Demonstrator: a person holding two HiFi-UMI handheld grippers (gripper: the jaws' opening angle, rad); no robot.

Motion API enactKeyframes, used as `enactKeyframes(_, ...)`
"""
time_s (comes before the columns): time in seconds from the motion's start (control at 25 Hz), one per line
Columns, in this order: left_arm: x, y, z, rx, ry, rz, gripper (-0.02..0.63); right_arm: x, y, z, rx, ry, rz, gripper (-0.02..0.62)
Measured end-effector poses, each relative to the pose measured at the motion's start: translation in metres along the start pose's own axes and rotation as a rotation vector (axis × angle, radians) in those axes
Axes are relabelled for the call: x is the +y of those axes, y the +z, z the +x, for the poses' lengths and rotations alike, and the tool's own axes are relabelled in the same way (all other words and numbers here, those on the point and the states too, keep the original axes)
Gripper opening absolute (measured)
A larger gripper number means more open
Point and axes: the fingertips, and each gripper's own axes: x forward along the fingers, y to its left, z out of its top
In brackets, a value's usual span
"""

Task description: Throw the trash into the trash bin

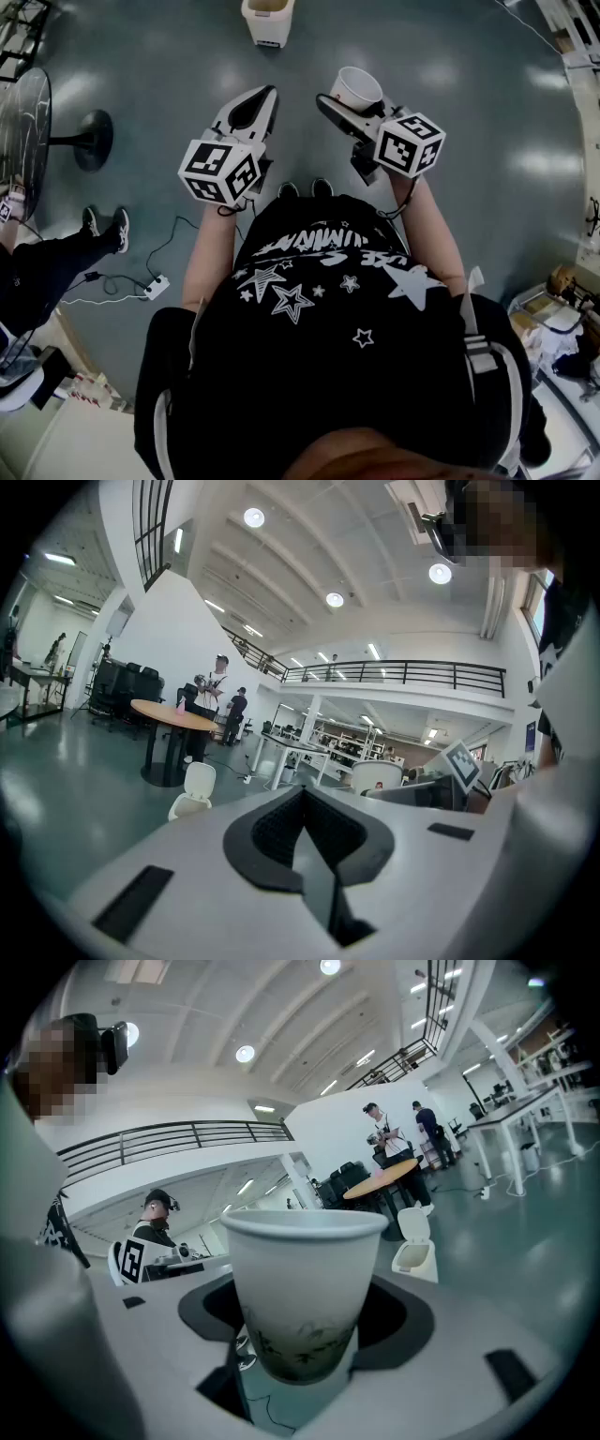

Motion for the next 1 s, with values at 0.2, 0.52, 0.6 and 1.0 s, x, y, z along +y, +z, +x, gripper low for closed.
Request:
enactKeyframes(0.2, 0.001, 0.004, -0.001, -0.005, -0.009, -0.001, 0.011, -0.002, 0.002, 0.0, -0.004, -0.016, 0.007, 0.311)
enactKeyframes(0.52, 0.015, 0.003, -0.024, -0.026, -0.023, -0.005, 0.011, 0.012, -0.01, 0.013, -0.016, -0.039, 0.014, 0.311)
enactKeyframes(0.6, 0.015, 0.005, -0.023, -0.025, -0.024, 0.0, 0.011, 0.012, -0.007, 0.012, -0.016, -0.043, 0.005, 0.311)
enactKeyframes(1.0, 0.04, 0.005, 0.005, -0.022, 0.0, -0.01, 0.011, -0.03, -0.01, 0.027, -0.032, -0.042, 0.112, 0.311)
